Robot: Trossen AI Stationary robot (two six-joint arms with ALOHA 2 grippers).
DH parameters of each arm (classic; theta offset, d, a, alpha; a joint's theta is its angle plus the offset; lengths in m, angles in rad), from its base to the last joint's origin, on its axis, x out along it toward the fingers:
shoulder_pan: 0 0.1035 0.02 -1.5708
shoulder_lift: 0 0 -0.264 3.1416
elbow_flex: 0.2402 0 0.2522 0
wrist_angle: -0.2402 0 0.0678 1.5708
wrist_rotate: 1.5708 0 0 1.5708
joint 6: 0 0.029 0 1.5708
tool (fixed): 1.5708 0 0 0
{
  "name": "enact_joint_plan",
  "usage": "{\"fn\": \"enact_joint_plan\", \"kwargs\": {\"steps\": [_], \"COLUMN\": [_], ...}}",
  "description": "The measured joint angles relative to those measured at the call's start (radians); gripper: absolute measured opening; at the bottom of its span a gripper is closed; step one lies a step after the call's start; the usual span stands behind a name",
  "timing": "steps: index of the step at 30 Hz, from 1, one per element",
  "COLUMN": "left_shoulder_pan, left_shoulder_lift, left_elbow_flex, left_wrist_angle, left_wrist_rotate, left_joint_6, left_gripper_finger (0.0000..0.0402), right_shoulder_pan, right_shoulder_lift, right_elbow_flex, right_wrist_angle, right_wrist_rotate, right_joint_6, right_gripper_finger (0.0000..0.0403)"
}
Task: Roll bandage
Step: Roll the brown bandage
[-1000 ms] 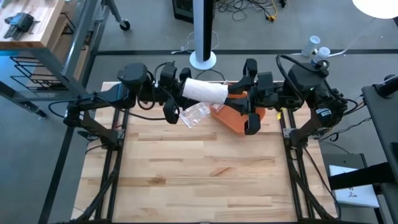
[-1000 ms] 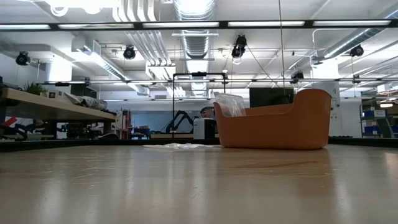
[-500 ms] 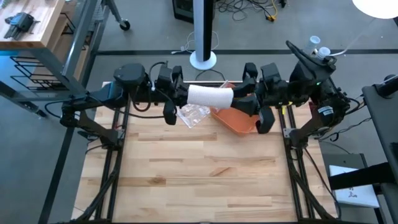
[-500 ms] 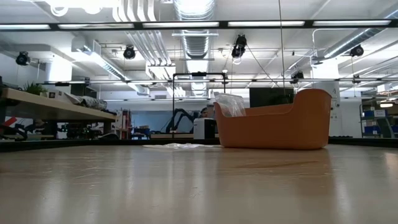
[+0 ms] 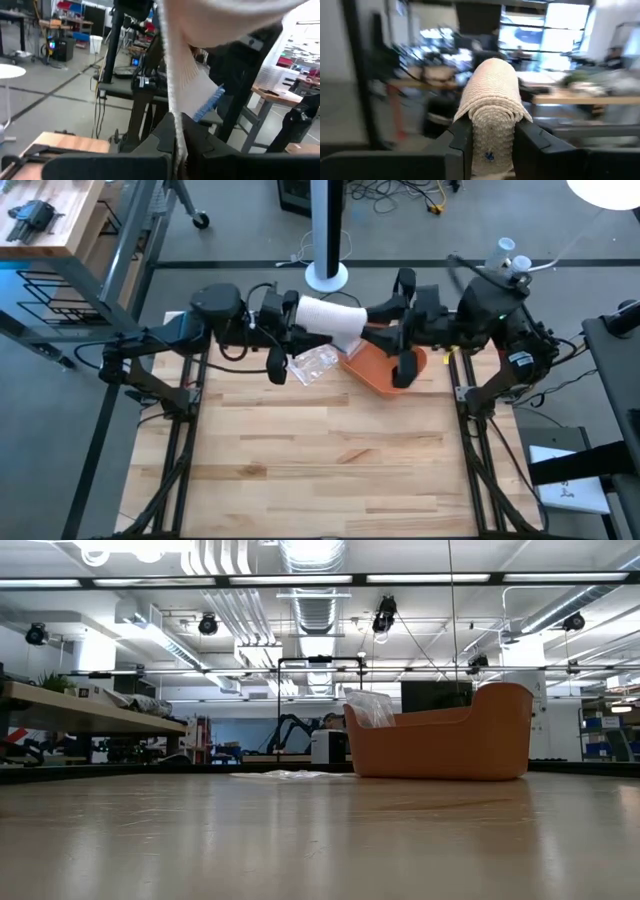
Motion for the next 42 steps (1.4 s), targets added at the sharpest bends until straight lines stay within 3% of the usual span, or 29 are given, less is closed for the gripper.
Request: {"fn": "enact_joint_plan", "kwargs": {"steps": [9, 18, 27, 36, 42], "left_shoulder_pan": [-0.005, -0.006, -0.006, -0.006, -0.006], "left_shoulder_lift": [-0.042, -0.068, -0.066, -0.065, -0.065], "left_elbow_flex": [0.003, 0.003, 0.003, -0.001, -0.001], "left_wrist_angle": [-0.046, -0.043, -0.039, -0.047, -0.041], "left_wrist_rotate": [0.035, 0.075, 0.105, 0.104, 0.106], "left_joint_6": [-0.066, -0.118, -0.134, -0.133, -0.141], "left_gripper_finger": [0.0000, 0.0001, 0.0002, 0.0006, 0.0004], "right_shoulder_pan": [0.001, -0.004, -0.008, -0.040, -0.044], "right_shoulder_lift": [0.019, 0.041, 0.056, 0.052, 0.071], "right_elbow_flex": [0.000, -0.002, -0.008, -0.008, -0.010], "right_wrist_angle": [-0.078, -0.085, 0.011, 0.088, 0.040], "right_wrist_rotate": [0.077, 0.076, 0.084, 0.039, 0.038], "right_joint_6": [-0.299, -0.441, -0.429, -0.118, -0.290], "right_gripper_finger": [0.0087, 0.0087, 0.0087, 0.0087, 0.0087]}}
